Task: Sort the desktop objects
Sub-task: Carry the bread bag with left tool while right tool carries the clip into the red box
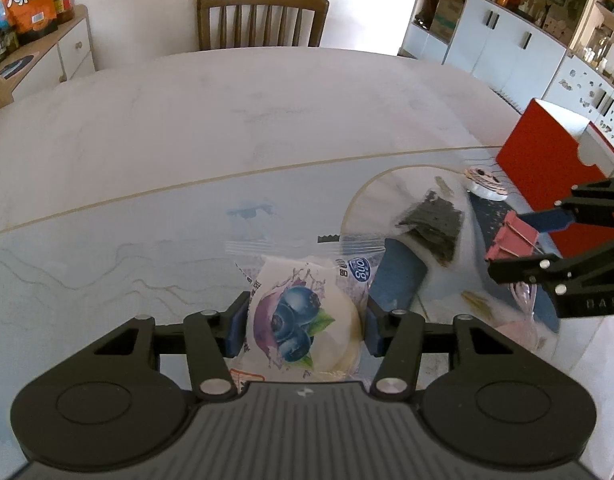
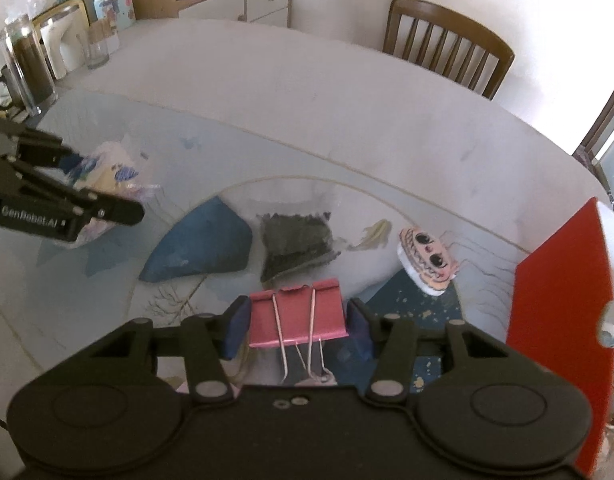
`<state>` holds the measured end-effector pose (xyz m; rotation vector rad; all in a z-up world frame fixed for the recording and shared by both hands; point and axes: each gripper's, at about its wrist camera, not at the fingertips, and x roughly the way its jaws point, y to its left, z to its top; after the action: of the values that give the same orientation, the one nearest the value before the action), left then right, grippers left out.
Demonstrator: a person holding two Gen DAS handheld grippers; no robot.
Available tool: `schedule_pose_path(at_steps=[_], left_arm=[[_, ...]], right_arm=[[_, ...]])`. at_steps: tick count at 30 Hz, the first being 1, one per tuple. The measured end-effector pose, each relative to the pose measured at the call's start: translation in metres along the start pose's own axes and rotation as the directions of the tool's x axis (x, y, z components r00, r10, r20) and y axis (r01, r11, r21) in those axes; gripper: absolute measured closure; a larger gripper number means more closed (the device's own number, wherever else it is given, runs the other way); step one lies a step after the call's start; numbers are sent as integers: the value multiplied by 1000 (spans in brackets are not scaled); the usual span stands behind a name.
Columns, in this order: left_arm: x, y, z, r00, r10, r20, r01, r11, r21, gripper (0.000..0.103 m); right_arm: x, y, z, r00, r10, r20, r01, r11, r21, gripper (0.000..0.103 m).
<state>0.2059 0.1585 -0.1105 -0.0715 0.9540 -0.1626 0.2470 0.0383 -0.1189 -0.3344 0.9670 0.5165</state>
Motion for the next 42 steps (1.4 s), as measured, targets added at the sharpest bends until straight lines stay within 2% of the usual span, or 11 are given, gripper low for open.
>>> schedule_pose_path(at_steps=[15, 24, 35, 42], left_arm=[[-36, -23, -6, 999, -44, 15, 43, 999, 8, 50], [-59, -58, -1, 996, -89, 24, 88, 995, 38, 50], [-75, -117, 11, 989, -146, 20, 143, 984, 107, 50], [-74, -156, 19, 985, -172, 14, 168, 974, 149, 50]], right_arm=[[-47, 1, 7, 993, 17, 119, -21, 999, 29, 52], [-83, -12, 3, 983, 40, 178, -54, 996, 73, 52], [-119, -36, -19, 979, 32, 199, -54, 993, 106, 52], [-137, -58, -39, 984, 21, 175, -45, 990, 134, 52]])
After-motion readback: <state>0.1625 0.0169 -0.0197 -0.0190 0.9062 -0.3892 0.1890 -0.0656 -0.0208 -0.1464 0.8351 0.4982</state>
